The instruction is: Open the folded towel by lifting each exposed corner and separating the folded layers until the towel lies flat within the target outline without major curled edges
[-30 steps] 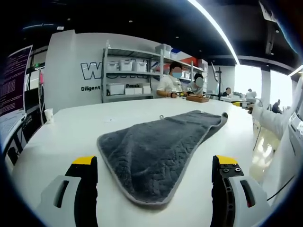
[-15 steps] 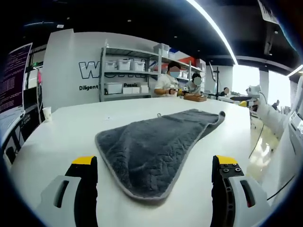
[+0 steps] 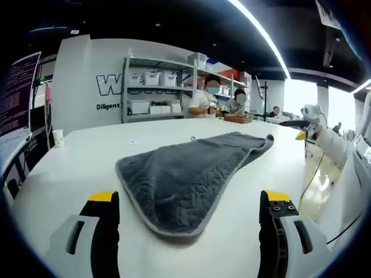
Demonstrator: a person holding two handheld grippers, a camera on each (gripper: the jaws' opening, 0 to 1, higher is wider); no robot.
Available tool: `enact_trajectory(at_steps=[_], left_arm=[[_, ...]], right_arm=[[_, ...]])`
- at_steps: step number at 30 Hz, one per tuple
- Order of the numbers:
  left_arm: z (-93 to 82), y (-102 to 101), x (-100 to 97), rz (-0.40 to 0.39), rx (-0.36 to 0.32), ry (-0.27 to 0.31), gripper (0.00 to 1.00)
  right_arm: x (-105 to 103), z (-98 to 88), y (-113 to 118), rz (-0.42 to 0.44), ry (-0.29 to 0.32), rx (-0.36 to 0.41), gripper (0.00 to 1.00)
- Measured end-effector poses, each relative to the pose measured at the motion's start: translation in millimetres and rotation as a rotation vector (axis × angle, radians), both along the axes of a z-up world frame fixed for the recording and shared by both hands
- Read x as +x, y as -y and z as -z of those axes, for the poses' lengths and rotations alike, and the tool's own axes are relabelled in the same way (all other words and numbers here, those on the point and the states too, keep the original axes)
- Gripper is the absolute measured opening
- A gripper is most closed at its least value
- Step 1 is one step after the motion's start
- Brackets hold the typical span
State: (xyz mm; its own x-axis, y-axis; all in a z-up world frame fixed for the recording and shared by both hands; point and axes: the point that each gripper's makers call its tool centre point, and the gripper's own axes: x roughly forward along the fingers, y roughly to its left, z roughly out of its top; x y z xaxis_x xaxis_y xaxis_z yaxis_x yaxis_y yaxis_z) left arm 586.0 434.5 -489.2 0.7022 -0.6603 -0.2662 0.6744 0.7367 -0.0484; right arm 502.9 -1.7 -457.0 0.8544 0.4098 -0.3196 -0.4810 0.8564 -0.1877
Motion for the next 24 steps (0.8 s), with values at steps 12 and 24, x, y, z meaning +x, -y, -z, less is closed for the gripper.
enact_trajectory(at_steps=[12, 24], left_arm=[[-2.1, 3, -7.8, 0.003, -0.016, 0.009, 1.00], [-6.8, -3, -12.8, -0.015, -0.036, 0.019, 1.00]], right_arm=[[47, 15.5, -54, -0.001, 0.096, -0.373, 0.82], [86, 50.6, -94, -0.085, 0.160, -0.703, 0.57]])
